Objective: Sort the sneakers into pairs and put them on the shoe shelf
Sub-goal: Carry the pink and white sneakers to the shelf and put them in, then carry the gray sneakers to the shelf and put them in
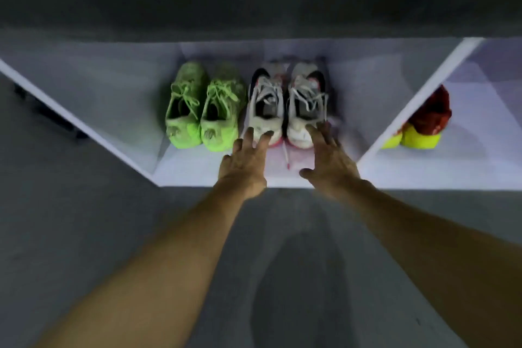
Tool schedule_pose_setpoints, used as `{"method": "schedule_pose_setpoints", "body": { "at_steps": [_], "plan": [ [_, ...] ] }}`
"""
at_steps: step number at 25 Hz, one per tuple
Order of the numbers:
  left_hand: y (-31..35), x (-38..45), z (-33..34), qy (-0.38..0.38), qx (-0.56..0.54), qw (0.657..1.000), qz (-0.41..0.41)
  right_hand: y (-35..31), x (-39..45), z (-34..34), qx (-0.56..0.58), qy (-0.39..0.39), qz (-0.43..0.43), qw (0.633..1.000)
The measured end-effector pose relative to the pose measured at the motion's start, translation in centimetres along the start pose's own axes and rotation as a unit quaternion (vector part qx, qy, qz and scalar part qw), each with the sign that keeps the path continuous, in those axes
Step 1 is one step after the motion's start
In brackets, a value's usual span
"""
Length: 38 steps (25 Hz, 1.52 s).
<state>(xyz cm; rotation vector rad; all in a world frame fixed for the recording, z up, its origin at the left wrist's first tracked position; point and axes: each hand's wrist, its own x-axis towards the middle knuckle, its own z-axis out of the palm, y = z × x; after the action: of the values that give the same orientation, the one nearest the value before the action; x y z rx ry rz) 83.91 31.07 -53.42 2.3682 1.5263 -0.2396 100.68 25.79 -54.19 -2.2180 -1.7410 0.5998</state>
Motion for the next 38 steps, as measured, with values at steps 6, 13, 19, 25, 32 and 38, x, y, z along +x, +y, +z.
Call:
{"method": "schedule_pose_setpoints", "body": {
  "at_steps": [6, 13, 19, 25, 32, 38],
  "plan": [
    [2.0, -14.3, -4.1, -0.157, -0.012, 0.988, -0.009, -4.6, -14.4, -5.3, -0.028, -0.175, 0.065, 0.982],
    [4.9, -28.7, -17.2, -0.253, -0.041, 0.966, -0.038, -12.1, -28.4, -18.6, 0.004, -0.266, 0.123, 0.956],
    [9.0, -40.6, -30.3, -0.307, -0.057, 0.950, -0.032, -17.7, -37.6, -32.7, 0.027, -0.303, 0.155, 0.940],
    [11.1, -46.8, -39.5, -0.263, -0.056, 0.963, -0.025, -21.3, -41.1, -42.2, -0.021, -0.306, 0.112, 0.945],
    [10.8, -51.6, -41.4, -0.263, -0.052, 0.961, -0.068, -22.7, -43.8, -43.8, -0.061, -0.338, 0.078, 0.936],
    [8.6, -53.3, -41.7, -0.227, -0.163, 0.946, -0.168, -24.6, -41.6, -44.2, -0.078, -0.349, 0.013, 0.934]
  ]
}}
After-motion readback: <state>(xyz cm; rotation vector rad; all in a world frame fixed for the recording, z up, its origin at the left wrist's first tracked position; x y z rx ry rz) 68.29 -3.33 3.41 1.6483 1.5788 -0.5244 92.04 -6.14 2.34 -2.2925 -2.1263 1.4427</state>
